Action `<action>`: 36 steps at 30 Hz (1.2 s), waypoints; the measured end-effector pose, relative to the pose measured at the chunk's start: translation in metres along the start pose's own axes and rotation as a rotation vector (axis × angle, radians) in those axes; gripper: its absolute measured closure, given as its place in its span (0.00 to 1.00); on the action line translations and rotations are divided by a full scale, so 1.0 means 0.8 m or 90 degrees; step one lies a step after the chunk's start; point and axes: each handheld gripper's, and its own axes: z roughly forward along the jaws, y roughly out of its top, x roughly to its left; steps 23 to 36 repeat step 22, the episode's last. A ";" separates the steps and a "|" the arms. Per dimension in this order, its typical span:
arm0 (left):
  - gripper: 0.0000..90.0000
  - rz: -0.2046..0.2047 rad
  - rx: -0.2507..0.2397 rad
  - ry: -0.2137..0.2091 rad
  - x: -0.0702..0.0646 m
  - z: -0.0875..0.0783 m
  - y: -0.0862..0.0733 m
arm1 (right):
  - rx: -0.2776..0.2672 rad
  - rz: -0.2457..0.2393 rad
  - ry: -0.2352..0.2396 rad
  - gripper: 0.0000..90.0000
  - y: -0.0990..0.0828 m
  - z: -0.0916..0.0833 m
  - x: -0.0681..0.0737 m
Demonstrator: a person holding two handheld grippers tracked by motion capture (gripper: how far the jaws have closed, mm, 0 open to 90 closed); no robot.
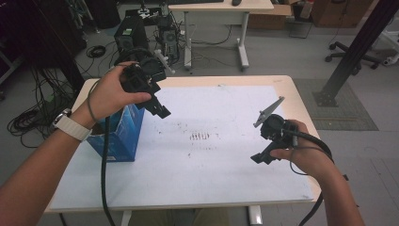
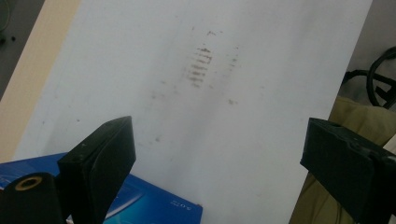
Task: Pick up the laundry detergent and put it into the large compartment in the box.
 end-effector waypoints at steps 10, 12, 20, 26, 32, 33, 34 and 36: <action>0.11 -0.004 -0.002 -0.001 0.002 0.001 -0.001 | -0.003 -0.003 -0.001 0.12 0.001 0.000 0.000; 0.11 -0.005 -0.002 -0.001 0.003 0.001 -0.001 | -0.003 -0.004 -0.001 0.12 0.002 0.001 0.000; 0.11 -0.004 -0.004 0.000 0.001 0.001 -0.002 | -0.006 -0.002 -0.004 0.12 0.001 0.000 0.000; 0.11 -0.005 -0.004 0.000 0.000 0.001 -0.001 | -0.008 -0.004 -0.003 0.12 0.001 0.000 0.001; 0.11 -0.005 -0.004 0.000 0.000 0.001 -0.001 | -0.008 -0.004 -0.003 0.12 0.001 0.000 0.001; 0.11 -0.005 -0.004 0.000 0.000 0.001 -0.001 | -0.008 -0.004 -0.003 0.12 0.001 0.000 0.001; 0.11 -0.005 -0.004 0.000 0.000 0.001 -0.001 | -0.008 -0.004 -0.003 0.12 0.001 0.000 0.001; 0.11 -0.005 -0.004 0.000 0.000 0.001 -0.001 | -0.008 -0.004 -0.003 0.12 0.001 0.000 0.001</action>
